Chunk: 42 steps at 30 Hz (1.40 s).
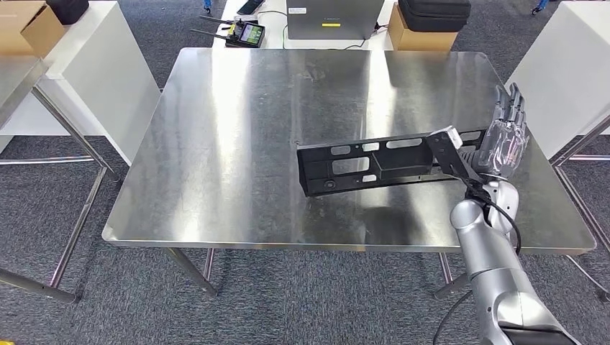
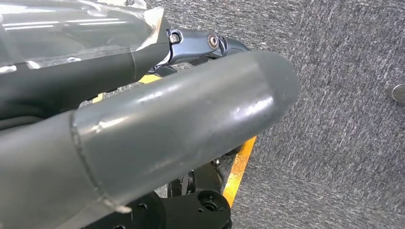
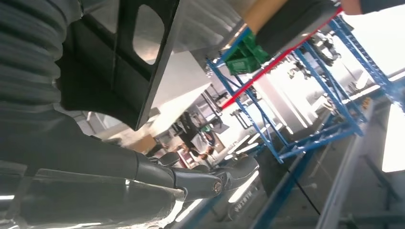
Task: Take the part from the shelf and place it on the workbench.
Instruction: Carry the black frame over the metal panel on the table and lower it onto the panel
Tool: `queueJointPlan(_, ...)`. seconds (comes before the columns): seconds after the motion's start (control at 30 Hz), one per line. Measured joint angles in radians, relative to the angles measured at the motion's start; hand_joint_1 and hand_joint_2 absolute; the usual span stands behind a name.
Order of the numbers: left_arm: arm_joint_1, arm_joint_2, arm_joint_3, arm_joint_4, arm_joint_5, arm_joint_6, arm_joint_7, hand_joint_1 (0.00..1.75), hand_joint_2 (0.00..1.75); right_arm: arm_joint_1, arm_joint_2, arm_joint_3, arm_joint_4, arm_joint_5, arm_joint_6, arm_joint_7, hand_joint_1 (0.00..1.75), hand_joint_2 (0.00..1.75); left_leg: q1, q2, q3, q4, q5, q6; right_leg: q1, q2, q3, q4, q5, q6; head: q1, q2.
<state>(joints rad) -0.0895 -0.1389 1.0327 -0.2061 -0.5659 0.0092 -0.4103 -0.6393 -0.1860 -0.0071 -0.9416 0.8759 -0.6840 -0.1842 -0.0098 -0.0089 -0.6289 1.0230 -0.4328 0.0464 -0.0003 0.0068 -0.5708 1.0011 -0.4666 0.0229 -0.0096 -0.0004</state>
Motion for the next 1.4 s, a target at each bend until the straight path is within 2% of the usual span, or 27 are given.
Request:
queueJointPlan(0.13,0.000,0.003,0.000,0.000,-0.002,0.000,0.003,0.00,0.00,-0.025,-0.008,-0.038,0.083,-0.009,0.005,0.033,0.00,1.75,0.000,0.000,0.000,0.000,0.000,0.000,0.000,0.000,0.000,0.000,0.000,0.000,0.000,0.000)
queueJointPlan(0.33,0.000,0.008,0.007,-0.001,-0.004,0.003,0.018,0.00,0.00,-0.081,-0.025,-0.087,0.288,0.020,0.018,0.085,0.00,1.75,0.000,0.000,0.000,0.000,0.000,0.000,0.000,0.000,0.000,0.000,0.000,0.000,0.000,0.000)
queueJointPlan(0.53,0.000,0.010,0.022,-0.001,-0.011,0.014,0.020,0.00,0.00,-0.105,-0.019,-0.097,0.450,0.094,0.078,0.189,0.00,1.75,0.000,0.000,0.001,0.000,0.000,0.000,0.000,0.000,0.001,0.000,0.000,0.000,0.000,0.000)
queueJointPlan(0.7,-0.001,0.011,0.024,-0.002,-0.021,0.013,0.020,0.00,0.00,-0.125,-0.016,-0.097,0.509,0.120,0.091,0.241,0.00,1.75,0.002,0.001,0.013,0.000,-0.007,-0.001,0.000,0.000,0.005,-0.001,-0.006,0.000,0.000,0.000)
queueJointPlan(0.97,-0.001,0.011,0.024,-0.002,-0.033,0.011,0.020,0.00,0.00,-0.119,-0.017,-0.103,0.547,0.132,0.105,0.277,0.00,1.75,0.002,0.001,0.038,-0.001,-0.016,0.000,0.001,0.001,0.029,-0.006,-0.013,0.003,0.000,0.000)
queueJointPlan(1.13,0.000,0.011,0.024,-0.002,-0.040,0.010,0.021,0.00,0.00,-0.110,-0.018,-0.115,0.553,0.148,0.103,0.266,0.00,1.75,0.002,0.001,0.042,-0.001,-0.018,0.002,0.001,0.001,0.035,-0.009,-0.013,0.004,0.000,0.000)
queueJointPlan(1.23,0.000,0.011,0.024,-0.001,-0.044,0.012,0.021,0.00,0.00,-0.108,-0.018,-0.125,0.552,0.159,0.088,0.231,0.00,1.75,0.001,0.001,0.042,-0.001,-0.018,0.003,0.001,0.001,0.035,-0.010,-0.013,0.004,0.001,0.000)
queueJointPlan(1.3,0.001,0.011,0.024,-0.002,-0.046,0.016,0.020,0.00,0.00,-0.105,-0.015,-0.140,0.545,0.148,0.052,0.167,0.00,1.75,0.000,0.001,0.040,-0.001,-0.018,0.003,0.001,0.001,0.037,-0.010,-0.012,0.005,0.001,0.000)
queueJointPlan(1.4,0.003,0.011,0.025,-0.002,-0.052,0.025,0.018,0.00,0.00,-0.069,0.009,-0.198,0.463,0.130,-0.001,-0.002,0.00,1.75,-0.002,0.002,0.035,0.000,-0.015,0.006,0.001,0.001,0.040,-0.010,-0.009,0.008,0.000,0.000)
